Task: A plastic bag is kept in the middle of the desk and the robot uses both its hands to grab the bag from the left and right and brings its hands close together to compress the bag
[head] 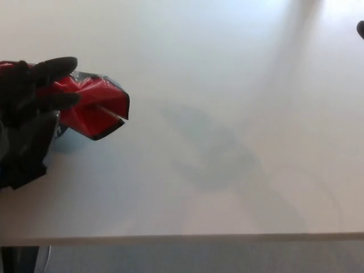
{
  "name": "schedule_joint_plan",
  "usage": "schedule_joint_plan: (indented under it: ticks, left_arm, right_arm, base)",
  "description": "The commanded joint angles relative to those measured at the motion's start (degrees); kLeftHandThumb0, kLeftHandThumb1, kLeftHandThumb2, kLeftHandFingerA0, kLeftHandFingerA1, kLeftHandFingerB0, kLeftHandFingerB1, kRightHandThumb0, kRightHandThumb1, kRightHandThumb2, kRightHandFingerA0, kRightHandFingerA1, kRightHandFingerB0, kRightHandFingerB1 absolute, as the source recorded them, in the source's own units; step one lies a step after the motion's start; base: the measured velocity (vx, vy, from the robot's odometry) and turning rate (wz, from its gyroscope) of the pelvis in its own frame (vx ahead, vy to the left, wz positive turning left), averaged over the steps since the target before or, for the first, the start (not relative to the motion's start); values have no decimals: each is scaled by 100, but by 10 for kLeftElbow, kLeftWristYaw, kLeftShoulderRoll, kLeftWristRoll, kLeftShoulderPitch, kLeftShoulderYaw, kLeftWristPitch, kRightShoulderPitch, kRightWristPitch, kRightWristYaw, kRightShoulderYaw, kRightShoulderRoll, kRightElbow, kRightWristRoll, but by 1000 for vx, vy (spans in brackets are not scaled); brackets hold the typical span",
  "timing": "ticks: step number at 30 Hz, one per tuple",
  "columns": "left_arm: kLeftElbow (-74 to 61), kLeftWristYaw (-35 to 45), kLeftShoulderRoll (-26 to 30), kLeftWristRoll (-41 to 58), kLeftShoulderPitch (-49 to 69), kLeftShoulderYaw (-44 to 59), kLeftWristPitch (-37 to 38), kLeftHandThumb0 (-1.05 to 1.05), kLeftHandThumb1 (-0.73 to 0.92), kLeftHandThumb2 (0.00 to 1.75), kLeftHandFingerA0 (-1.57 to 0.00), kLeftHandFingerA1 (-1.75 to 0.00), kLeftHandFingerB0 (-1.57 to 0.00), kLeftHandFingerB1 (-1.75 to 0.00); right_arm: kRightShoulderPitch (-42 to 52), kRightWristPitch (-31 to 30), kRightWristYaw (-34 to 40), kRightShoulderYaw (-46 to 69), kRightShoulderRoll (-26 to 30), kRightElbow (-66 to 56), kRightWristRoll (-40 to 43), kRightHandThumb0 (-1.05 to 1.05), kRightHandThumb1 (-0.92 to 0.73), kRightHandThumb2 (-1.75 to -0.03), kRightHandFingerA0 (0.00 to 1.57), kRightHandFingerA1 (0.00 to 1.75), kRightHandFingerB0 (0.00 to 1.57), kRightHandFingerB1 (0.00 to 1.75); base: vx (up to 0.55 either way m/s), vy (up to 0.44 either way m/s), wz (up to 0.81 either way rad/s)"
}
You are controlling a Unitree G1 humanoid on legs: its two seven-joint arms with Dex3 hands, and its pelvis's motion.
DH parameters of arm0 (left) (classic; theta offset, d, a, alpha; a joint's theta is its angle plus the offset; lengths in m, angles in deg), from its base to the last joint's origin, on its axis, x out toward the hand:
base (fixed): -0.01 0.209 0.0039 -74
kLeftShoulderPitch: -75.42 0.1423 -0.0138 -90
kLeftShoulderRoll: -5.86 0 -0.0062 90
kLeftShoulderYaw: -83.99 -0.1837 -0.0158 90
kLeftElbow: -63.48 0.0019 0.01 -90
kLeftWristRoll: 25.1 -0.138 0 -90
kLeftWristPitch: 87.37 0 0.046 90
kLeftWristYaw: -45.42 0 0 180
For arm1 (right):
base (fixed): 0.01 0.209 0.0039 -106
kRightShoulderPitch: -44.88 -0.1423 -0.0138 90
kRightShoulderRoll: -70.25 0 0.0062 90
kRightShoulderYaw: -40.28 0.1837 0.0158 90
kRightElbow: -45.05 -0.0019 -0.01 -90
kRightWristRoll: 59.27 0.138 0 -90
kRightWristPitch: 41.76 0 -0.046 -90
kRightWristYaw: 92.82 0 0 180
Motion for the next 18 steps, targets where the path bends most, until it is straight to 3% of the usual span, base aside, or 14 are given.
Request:
schedule_joint_plan:
  ticks: [1, 2, 3, 6, 7, 8, 11, 12, 13, 14, 15, 17, 18]
  left_arm:
    - [-79, 32, 2, 114, 1, 16, -62, -81, 92, 79, -28, -47, -20, -34]
    - [-84, 23, -1, 78, -5, 21, -29, -82, 92, 78, -18, -44, -15, -31]
    - [-83, 18, 0, 66, -11, 30, -17, -35, 53, 114, -2, -51, 0, -49]
    - [-81, 20, 0, 70, -19, 44, -23, -35, 53, 114, -2, -51, 0, -49]
    - [-58, 17, 1, 82, -17, 80, -16, -83, 85, 122, 0, -39, -12, -21]
    - [-23, 11, 2, 100, -15, 133, -6, -83, 85, 122, 0, -39, -12, -21]
    - [-21, 20, -2, 100, -18, 140, -8, -83, 85, 122, 0, -39, -12, -21]
    - [-11, 97, 61, 118, 0, 152, -31, -72, 92, 68, -29, -40, -27, -32]
    - [2, 192, 140, 141, 24, 166, -60, -72, 92, 68, -29, -40, -27, -32]
    - [10, 241, 181, 164, 27, 163, -86, -74, 92, 68, -25, -41, -20, -30]
    - [40, 296, 218, 195, 11, 149, -116, -35, 54, 112, -5, -50, -1, -48]
    - [77, 311, 225, 207, -9, 137, -112, -35, 54, 112, -5, -50, -1, -48]
    - [255, 225, 234, 131, -98, 145, -123, -79, 84, 117, 0, -23, -3, -23]
  right_arm:
    - [55, 39, -17, 15, -2, -55, 44, -89, -75, -114, 3, 44, 13, 28]
    - [69, 43, -23, 25, 2, -62, 55, -83, -71, -111, 5, 39, 8, 24]
    - [77, 49, -27, 31, 3, -64, 61, -85, -92, -68, 9, 31, 7, 23]
    - [84, 56, -28, 35, 2, -65, 63, -85, -92, -68, 9, 31, 7, 23]
    - [108, 72, -41, 57, 8, -62, 76, -88, -78, -114, 1, 39, 10, 21]
    - [142, 95, -59, 92, 15, -57, 95, -88, -78, -114, 1, 39, 10, 21]
    - [145, 97, -64, 94, 16, -56, 99, -88, -78, -114, 1, 39, 10, 21]
    - [160, 93, -59, 107, 11, -56, 108, -82, -91, -68, 9, 33, 6, 24]
    - [180, 87, -53, 122, 5, -56, 118, -82, -91, -68, 9, 33, 6, 24]
    - [185, 80, -48, 124, 3, -57, 119, -83, -92, -68, 9, 32, 6, 23]
    - [185, 75, -42, 120, -1, -55, 115, -83, -92, -70, 9, 32, 5, 23]
    - [182, 80, -43, 116, -4, -49, 111, -83, -92, -70, 9, 32, 5, 23]
    - [192, 88, -49, 114, -6, -50, 108, -87, -75, -113, 2, 38, 9, 21]
  base:
    - [0, 0, 0]
    - [0, 0, 0]
    - [0, 0, 0]
    - [0, 0, 0]
    - [0, 0, 0]
    - [0, 0, 0]
    - [0, 0, 0]
    - [0, 0, 0]
    - [0, 0, 0]
    - [0, 0, 0]
    - [0, 0, 0]
    - [0, 0, 0]
    - [0, 0, 0]
